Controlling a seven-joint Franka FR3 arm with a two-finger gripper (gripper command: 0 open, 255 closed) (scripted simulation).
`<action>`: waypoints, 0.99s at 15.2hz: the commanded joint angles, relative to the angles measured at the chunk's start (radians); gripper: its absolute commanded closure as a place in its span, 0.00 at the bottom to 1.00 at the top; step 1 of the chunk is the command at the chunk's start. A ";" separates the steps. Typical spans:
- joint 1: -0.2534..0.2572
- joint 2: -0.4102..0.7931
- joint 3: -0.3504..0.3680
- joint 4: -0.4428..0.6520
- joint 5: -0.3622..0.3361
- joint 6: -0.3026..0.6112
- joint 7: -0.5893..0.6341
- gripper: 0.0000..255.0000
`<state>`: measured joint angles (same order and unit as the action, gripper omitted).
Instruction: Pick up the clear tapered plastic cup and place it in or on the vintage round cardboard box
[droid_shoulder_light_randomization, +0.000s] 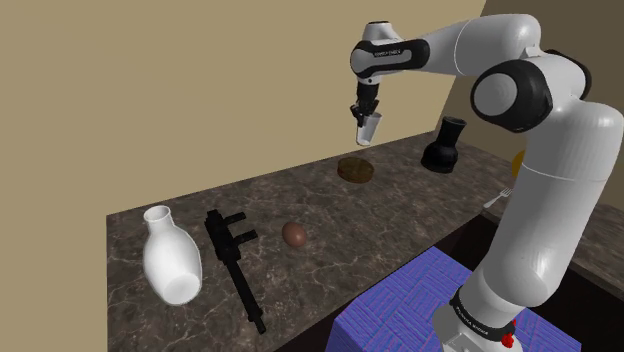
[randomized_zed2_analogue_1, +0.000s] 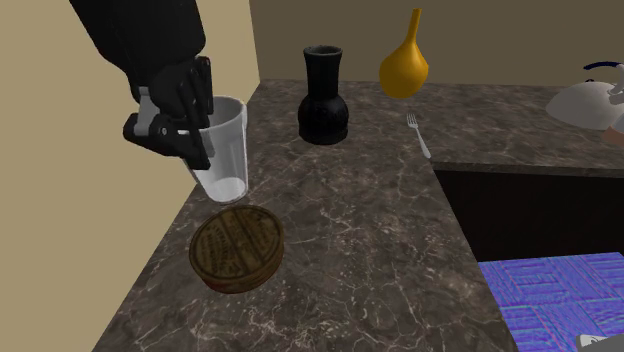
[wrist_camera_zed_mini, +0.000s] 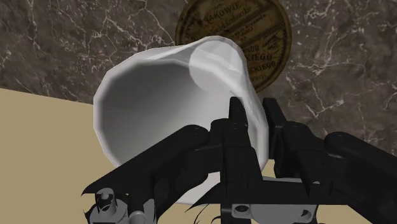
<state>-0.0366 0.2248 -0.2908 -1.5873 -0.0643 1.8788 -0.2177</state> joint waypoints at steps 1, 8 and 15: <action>0.003 0.021 0.004 0.023 0.005 -0.003 0.007 1.00; 0.004 0.029 0.005 -0.060 0.005 0.087 0.015 1.00; 0.003 0.048 0.007 -0.129 0.007 0.175 0.021 1.00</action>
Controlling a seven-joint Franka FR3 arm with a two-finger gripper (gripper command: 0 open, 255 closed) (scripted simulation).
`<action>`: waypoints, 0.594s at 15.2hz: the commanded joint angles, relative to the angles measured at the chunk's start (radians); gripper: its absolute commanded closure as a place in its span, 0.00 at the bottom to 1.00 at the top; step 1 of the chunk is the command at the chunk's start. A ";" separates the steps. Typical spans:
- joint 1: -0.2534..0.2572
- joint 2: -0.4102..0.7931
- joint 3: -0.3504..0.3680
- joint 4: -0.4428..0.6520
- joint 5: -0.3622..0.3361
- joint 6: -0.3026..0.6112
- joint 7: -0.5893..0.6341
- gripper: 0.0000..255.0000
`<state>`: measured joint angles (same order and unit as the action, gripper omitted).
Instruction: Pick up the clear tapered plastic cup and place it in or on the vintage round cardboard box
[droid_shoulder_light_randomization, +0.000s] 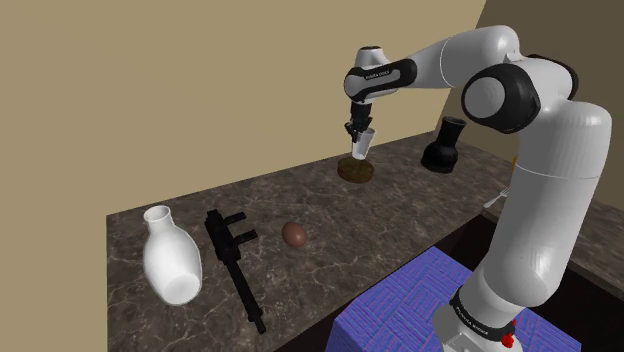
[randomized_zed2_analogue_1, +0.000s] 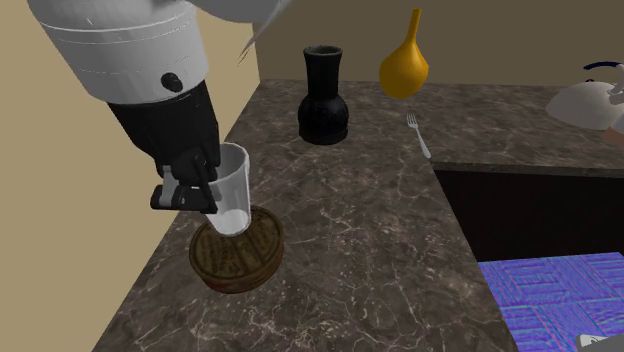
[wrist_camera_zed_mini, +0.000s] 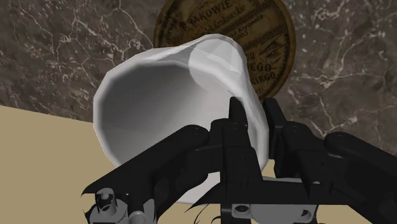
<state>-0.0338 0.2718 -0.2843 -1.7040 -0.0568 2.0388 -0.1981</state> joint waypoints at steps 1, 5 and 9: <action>0.000 0.005 0.000 -0.021 0.001 0.027 0.002 1.00; -0.002 0.022 0.002 -0.057 0.004 0.079 0.004 1.00; -0.002 0.022 0.002 -0.057 0.004 0.079 0.004 1.00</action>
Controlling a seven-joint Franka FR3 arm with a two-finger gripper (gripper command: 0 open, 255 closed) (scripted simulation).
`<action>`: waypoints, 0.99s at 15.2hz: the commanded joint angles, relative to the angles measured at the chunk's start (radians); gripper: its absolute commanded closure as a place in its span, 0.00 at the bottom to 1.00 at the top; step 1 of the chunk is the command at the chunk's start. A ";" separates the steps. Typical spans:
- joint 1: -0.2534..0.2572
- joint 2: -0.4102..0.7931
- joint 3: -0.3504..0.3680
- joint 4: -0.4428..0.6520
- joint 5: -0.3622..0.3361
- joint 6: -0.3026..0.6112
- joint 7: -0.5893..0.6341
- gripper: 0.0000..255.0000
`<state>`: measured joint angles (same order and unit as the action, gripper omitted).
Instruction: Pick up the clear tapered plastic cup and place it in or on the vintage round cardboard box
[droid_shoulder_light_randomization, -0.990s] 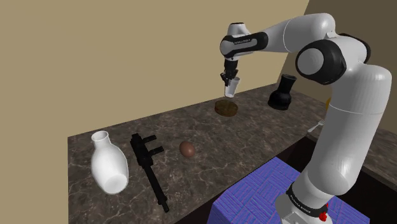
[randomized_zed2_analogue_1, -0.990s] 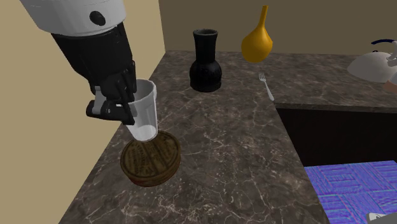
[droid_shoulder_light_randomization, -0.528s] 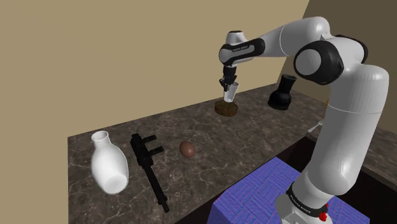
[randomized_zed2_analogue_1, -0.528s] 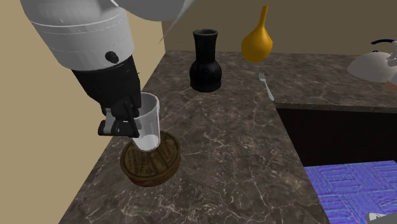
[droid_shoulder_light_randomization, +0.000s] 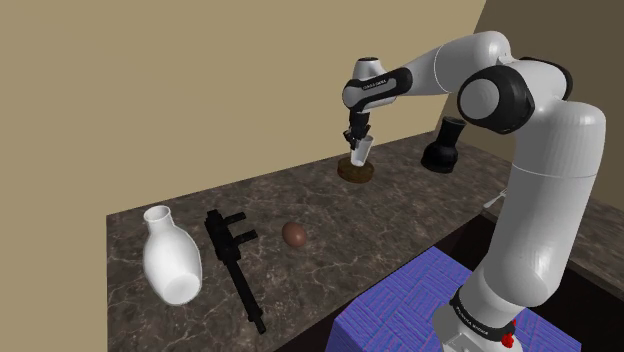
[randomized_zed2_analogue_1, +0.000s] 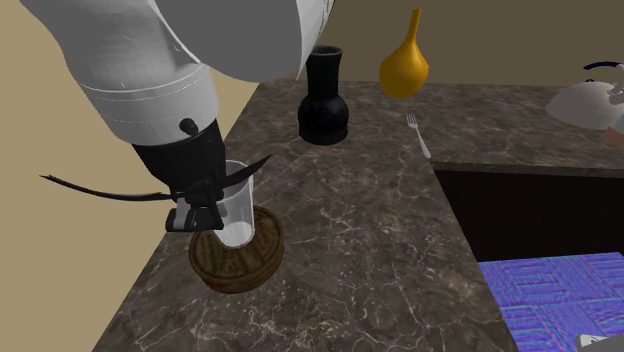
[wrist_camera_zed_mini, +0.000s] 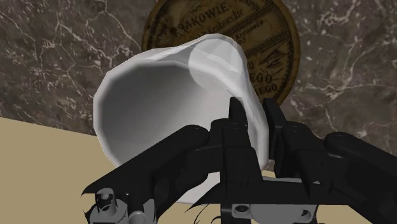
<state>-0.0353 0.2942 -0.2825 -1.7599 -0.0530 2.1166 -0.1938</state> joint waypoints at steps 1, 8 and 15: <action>0.000 0.000 0.000 -0.001 0.000 0.001 0.000 1.00; 0.000 0.000 0.000 -0.001 0.000 0.001 0.000 0.00; 0.011 -0.046 0.000 0.066 -0.011 -0.111 0.007 0.00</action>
<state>-0.0244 0.2487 -0.2825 -1.7045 -0.0640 2.0183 -0.1871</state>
